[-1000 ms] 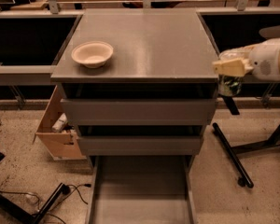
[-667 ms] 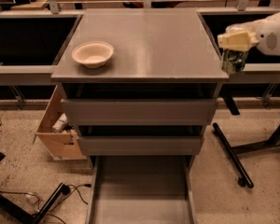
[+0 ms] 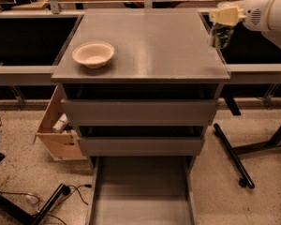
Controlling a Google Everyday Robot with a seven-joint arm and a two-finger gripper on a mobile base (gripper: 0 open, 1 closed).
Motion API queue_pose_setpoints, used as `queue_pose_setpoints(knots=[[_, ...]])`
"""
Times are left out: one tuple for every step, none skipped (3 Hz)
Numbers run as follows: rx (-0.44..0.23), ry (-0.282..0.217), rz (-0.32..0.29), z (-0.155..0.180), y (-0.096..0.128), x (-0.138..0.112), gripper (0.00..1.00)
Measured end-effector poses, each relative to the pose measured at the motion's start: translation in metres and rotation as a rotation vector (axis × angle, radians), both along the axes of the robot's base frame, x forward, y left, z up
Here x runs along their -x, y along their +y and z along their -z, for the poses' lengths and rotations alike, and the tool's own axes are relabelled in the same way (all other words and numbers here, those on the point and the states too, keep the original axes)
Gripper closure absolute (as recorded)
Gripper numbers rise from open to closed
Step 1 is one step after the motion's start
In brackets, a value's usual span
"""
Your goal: Pick green can from bottom drawer and place on counter
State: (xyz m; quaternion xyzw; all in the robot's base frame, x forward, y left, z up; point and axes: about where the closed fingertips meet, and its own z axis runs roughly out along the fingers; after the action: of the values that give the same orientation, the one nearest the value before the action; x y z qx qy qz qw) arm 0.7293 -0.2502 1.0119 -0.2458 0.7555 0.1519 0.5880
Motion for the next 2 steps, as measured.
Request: queue_pose_setpoints(knots=[[-0.049,0.014,-0.006,0.015,0.009,-0.05,1.0],[-0.112,0.029,0.011,0.043,0.025,-0.107,1.0]])
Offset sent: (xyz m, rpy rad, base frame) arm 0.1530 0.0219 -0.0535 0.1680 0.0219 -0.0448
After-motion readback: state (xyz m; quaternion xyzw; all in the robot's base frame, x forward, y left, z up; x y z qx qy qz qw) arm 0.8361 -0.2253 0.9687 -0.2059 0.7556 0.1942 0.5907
